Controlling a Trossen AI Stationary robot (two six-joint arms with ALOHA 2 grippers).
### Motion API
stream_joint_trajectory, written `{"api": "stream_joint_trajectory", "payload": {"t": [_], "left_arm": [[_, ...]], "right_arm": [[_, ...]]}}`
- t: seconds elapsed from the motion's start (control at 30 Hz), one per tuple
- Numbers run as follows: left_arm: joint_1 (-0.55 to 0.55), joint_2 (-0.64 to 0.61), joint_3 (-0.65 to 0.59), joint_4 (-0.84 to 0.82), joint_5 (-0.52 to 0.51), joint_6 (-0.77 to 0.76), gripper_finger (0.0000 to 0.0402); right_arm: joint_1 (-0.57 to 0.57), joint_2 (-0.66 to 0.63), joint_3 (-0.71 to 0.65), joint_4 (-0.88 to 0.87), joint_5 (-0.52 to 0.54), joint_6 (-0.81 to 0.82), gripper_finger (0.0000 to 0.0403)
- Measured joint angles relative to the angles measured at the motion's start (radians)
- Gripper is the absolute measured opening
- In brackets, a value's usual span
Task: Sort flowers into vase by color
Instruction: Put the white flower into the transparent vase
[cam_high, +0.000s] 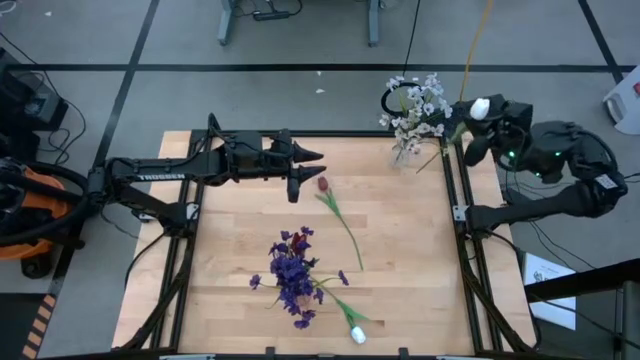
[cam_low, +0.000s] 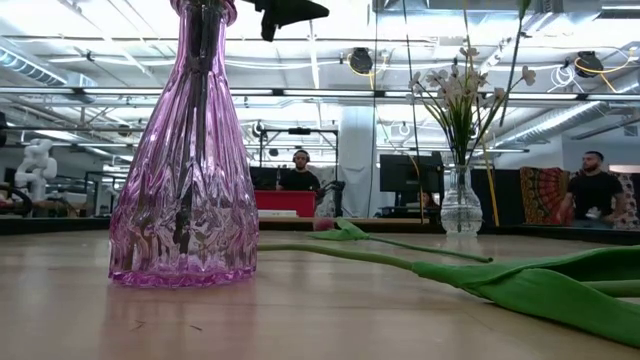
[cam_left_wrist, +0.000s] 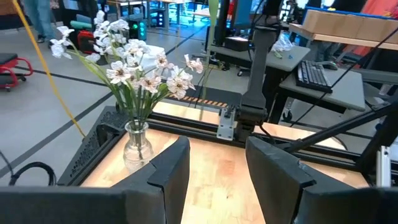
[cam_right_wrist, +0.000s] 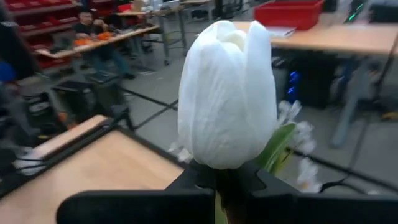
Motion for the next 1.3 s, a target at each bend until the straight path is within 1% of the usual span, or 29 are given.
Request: {"api": "stream_joint_trajectory", "payload": {"t": [0.13, 0.23, 0.27, 0.4, 0.53, 0.6, 0.73, 0.87, 0.97, 1.07, 1.3], "left_arm": [[0.000, 0.000, 0.000, 0.000, -0.007, 0.000, 0.0163], [0.000, 0.000, 0.000, -0.001, -0.008, 0.000, 0.0163], [0.000, 0.000, 0.000, -0.003, -0.008, 0.000, 0.0163], [0.000, 0.000, 0.000, -0.005, -0.008, 0.000, 0.0163], [0.000, 0.000, 0.000, -0.007, -0.008, 0.000, 0.0163], [0.000, 0.000, 0.000, -0.008, -0.008, 0.000, 0.0163], [0.000, 0.000, 0.000, -0.032, -0.008, -0.001, 0.0163], [0.000, 0.000, -0.001, -0.058, -0.008, -0.002, 0.0163], [0.000, 0.000, -0.001, -0.058, -0.008, -0.003, 0.0163], [0.000, 0.000, -0.001, -0.058, -0.008, -0.003, 0.0163], [0.000, 0.000, -0.001, -0.058, -0.008, -0.003, 0.0163]], "right_arm": [[0.000, 0.049, 0.014, -0.004, 0.049, -0.050, 0.0000], [0.000, 0.080, -0.007, -0.005, 0.056, -0.064, 0.0000], [0.000, 0.088, -0.019, -0.003, 0.073, -0.073, 0.0000], [0.000, 0.114, -0.087, 0.011, 0.163, -0.079, 0.0000], [0.001, 0.108, -0.181, 0.085, 0.199, -0.082, 0.0000], [0.001, 0.090, -0.233, 0.116, 0.234, -0.082, 0.0000], [0.001, 0.032, -0.345, 0.258, 0.287, -0.121, 0.0000], [0.001, -0.039, -0.449, 0.524, 0.283, -0.261, 0.0000], [0.001, -0.071, -0.494, 0.692, 0.283, -0.367, 0.0000], [0.001, -0.077, -0.506, 0.747, 0.283, -0.408, 0.0000], [0.000, -0.039, -0.507, 0.738, 0.284, -0.430, 0.0000]]}}
